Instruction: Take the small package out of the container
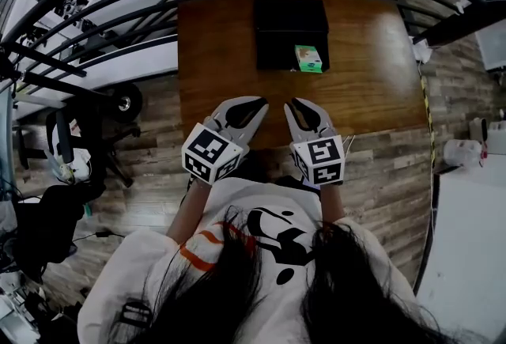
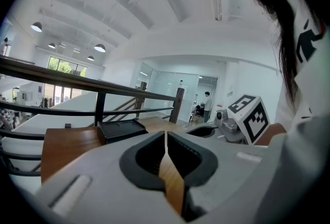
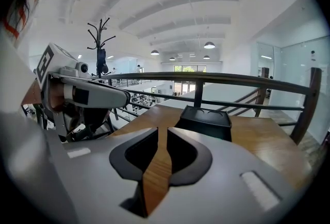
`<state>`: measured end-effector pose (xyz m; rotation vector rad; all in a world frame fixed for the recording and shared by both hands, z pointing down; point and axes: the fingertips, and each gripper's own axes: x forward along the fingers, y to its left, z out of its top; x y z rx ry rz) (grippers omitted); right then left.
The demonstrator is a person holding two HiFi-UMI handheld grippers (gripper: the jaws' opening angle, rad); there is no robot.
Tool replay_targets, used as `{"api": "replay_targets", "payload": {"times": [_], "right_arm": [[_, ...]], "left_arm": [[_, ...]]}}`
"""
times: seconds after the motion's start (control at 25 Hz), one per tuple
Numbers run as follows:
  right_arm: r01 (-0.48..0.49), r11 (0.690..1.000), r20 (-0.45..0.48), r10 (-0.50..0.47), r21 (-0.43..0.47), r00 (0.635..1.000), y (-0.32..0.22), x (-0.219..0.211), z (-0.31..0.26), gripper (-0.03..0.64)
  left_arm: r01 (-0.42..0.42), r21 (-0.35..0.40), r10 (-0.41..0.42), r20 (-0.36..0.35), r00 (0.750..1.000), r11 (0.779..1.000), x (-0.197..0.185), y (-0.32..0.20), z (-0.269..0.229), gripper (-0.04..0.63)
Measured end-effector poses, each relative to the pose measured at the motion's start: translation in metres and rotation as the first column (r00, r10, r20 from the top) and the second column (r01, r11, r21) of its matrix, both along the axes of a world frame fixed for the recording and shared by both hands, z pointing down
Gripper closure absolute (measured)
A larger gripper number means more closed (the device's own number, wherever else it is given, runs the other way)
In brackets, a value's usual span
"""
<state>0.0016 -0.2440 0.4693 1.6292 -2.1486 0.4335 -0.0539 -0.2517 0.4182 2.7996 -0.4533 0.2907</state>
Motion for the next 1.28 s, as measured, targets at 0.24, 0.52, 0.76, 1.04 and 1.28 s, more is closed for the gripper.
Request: {"api": "replay_targets", "payload": {"times": [0.24,0.52,0.76,1.04,1.28], "right_arm": [[-0.01,1.0,-0.044,0.01,-0.015,0.999,-0.007,0.014,0.014,0.516],[0.003,0.999,-0.104,-0.008,-0.049,0.995,-0.014,0.045,0.026,0.502],[0.115,0.988,-0.226,-0.137,-0.107,0.964,-0.039,0.077,0.046,0.438],[0.246,0.952,-0.337,-0.296,-0.182,0.894,-0.067,0.109,0.078,0.412],[0.36,0.894,-0.39,-0.441,-0.266,0.808,-0.086,0.115,0.109,0.317]], "left_arm": [[-0.007,-0.007,0.007,-0.013,1.0,1.0,-0.001,-0.008,0.006,0.595],[0.008,-0.019,-0.008,-0.016,1.0,1.0,0.004,-0.012,0.007,0.595],[0.077,-0.03,-0.077,-0.009,0.997,0.997,0.008,-0.018,0.011,0.595],[0.19,-0.038,-0.19,0.001,0.982,0.981,0.024,-0.021,0.014,0.595],[0.26,-0.042,-0.259,0.027,0.966,0.965,0.032,-0.019,0.016,0.595]]}}
